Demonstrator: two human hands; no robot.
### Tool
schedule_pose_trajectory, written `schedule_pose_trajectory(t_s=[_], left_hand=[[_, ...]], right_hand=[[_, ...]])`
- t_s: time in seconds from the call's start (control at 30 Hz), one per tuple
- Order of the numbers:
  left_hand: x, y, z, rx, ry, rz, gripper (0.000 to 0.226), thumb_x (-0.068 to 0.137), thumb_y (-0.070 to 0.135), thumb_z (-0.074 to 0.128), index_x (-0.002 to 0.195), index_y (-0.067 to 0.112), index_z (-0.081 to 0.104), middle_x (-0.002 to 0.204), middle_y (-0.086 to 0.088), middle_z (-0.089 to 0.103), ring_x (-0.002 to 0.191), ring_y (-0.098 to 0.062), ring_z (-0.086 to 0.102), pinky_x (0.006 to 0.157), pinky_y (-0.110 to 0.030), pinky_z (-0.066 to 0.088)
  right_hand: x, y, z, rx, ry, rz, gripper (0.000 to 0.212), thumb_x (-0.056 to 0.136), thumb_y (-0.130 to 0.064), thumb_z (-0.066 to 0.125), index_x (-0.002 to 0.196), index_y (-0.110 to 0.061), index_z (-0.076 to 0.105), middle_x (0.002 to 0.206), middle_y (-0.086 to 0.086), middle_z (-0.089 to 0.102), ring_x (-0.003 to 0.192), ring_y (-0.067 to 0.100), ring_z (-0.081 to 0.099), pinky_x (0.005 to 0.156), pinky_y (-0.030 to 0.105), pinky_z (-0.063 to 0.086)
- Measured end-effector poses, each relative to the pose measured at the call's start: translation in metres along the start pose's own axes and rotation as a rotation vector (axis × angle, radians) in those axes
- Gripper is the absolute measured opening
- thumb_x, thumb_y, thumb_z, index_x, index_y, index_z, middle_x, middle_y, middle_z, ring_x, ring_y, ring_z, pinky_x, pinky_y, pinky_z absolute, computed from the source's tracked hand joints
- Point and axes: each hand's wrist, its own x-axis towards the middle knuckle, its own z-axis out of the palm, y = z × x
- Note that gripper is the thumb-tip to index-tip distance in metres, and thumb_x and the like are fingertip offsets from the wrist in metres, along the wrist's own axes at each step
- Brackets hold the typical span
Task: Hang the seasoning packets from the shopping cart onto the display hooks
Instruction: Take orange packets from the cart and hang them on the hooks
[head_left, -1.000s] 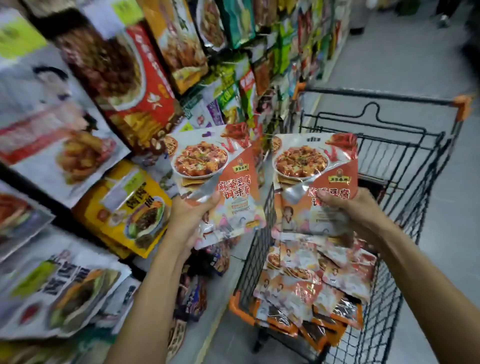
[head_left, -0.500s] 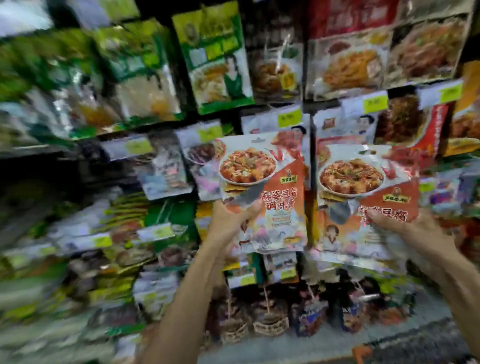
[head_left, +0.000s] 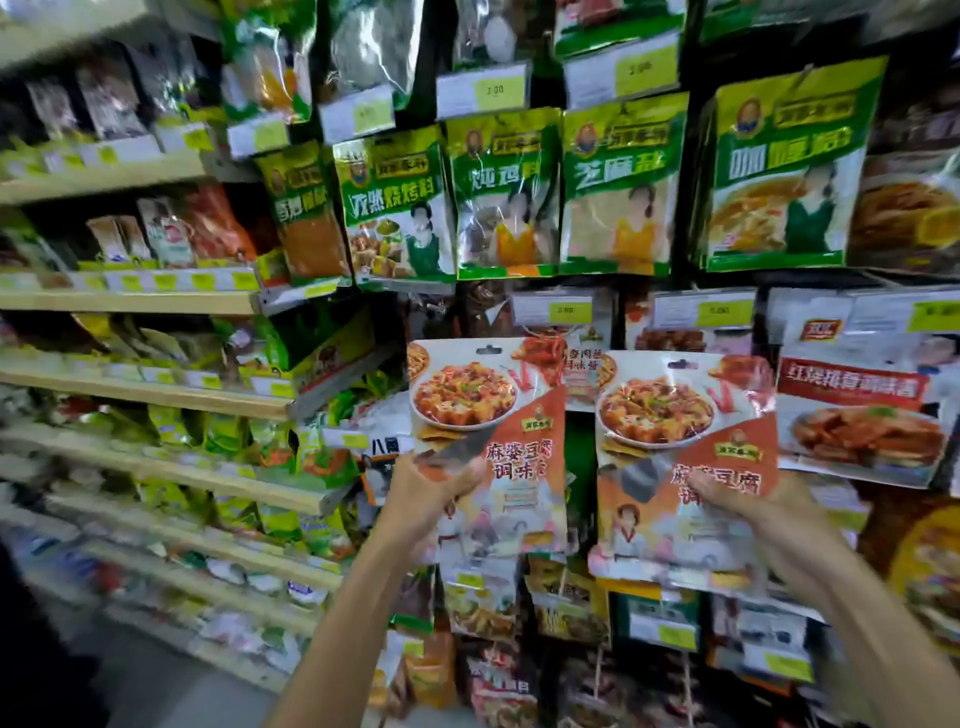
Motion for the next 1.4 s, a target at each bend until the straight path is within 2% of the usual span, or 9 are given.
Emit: schedule_pose_trajectory(t_s=[0.1,0.27,0.37,0.53,0.83,0.9,1.0,1.17,1.4], left_hand=[[0.019,-0.011,-0.037,0.000,0.006,-0.008,0.053,0.070,0.023,0.083,0.088,-0.021,0.059,0.092,-0.048,0.056,0.080,-0.058,0.057,0.080,-0.066,0.047],[0.063,-0.024,-0.100,0.013,-0.001,-0.009,0.038,0.063,0.028,0.084,0.072,-0.006,0.068,0.074,-0.023,0.069,0.069,-0.025,0.064,0.067,-0.040,0.049],[0.094,-0.030,-0.132,0.019,-0.002,-0.002,0.013,0.071,0.015,0.082,0.068,0.007,0.072,0.074,-0.012,0.073,0.071,-0.025,0.067,0.070,-0.043,0.051],[0.141,-0.043,-0.170,0.008,-0.043,-0.024,0.019,0.073,0.014,0.081,0.080,0.000,0.071,0.085,-0.016,0.073,0.081,-0.031,0.067,0.081,-0.046,0.051],[0.175,-0.061,-0.170,-0.061,-0.133,-0.059,0.020,0.071,0.016,0.081,0.069,0.001,0.067,0.061,-0.005,0.069,0.055,-0.018,0.063,0.048,-0.020,0.047],[0.178,-0.060,-0.154,-0.071,-0.181,-0.077,0.031,0.069,0.021,0.080,0.061,0.000,0.057,0.047,-0.005,0.056,0.043,-0.013,0.049,0.045,-0.021,0.039],[0.190,-0.057,-0.128,-0.051,-0.237,-0.079,0.036,0.079,0.016,0.076,0.052,0.007,0.054,0.045,-0.001,0.054,0.042,-0.010,0.050,0.049,-0.024,0.039],[0.213,-0.051,-0.100,-0.131,-0.273,-0.097,0.028,0.083,0.015,0.073,0.089,-0.011,0.064,0.079,-0.023,0.060,0.075,-0.030,0.053,0.068,-0.038,0.041],[0.237,-0.058,-0.094,-0.164,-0.301,-0.100,0.028,0.076,0.018,0.077,0.088,-0.005,0.066,0.081,-0.021,0.060,0.076,-0.031,0.053,0.069,-0.042,0.044]], right_hand=[[0.009,0.011,0.037,-0.002,-0.008,0.017,0.031,0.064,-0.017,0.076,0.091,-0.002,0.070,0.086,0.008,0.076,0.075,0.017,0.074,0.056,0.017,0.054],[0.026,0.025,0.104,-0.011,-0.022,0.024,0.031,0.065,-0.017,0.077,0.091,-0.002,0.070,0.087,0.008,0.076,0.079,0.018,0.074,0.058,0.017,0.054],[0.036,0.034,0.150,0.037,0.000,0.013,0.028,0.064,-0.013,0.076,0.088,-0.001,0.069,0.084,0.010,0.076,0.075,0.018,0.074,0.057,0.017,0.054],[0.053,0.047,0.204,0.021,0.041,0.005,0.031,0.064,-0.021,0.079,0.088,-0.004,0.071,0.087,0.010,0.076,0.079,0.019,0.074,0.060,0.018,0.055],[0.059,0.043,0.217,-0.046,0.127,0.009,0.029,0.066,-0.021,0.077,0.087,-0.003,0.071,0.083,0.007,0.076,0.072,0.017,0.073,0.054,0.017,0.053],[0.056,0.039,0.209,-0.075,0.146,0.006,0.027,0.068,-0.021,0.077,0.086,-0.002,0.071,0.081,0.007,0.076,0.066,0.015,0.072,0.051,0.019,0.052],[0.057,0.037,0.198,-0.110,0.187,-0.017,0.030,0.066,-0.024,0.077,0.088,-0.004,0.071,0.087,0.007,0.076,0.078,0.017,0.073,0.069,0.030,0.053],[0.064,0.037,0.196,-0.097,0.203,-0.005,0.035,0.069,-0.025,0.076,0.097,-0.005,0.069,0.092,0.006,0.076,0.085,0.020,0.073,0.078,0.035,0.051],[0.075,0.041,0.206,-0.079,0.232,-0.010,0.033,0.070,-0.024,0.074,0.097,-0.008,0.068,0.091,0.004,0.076,0.083,0.017,0.073,0.071,0.027,0.051]])
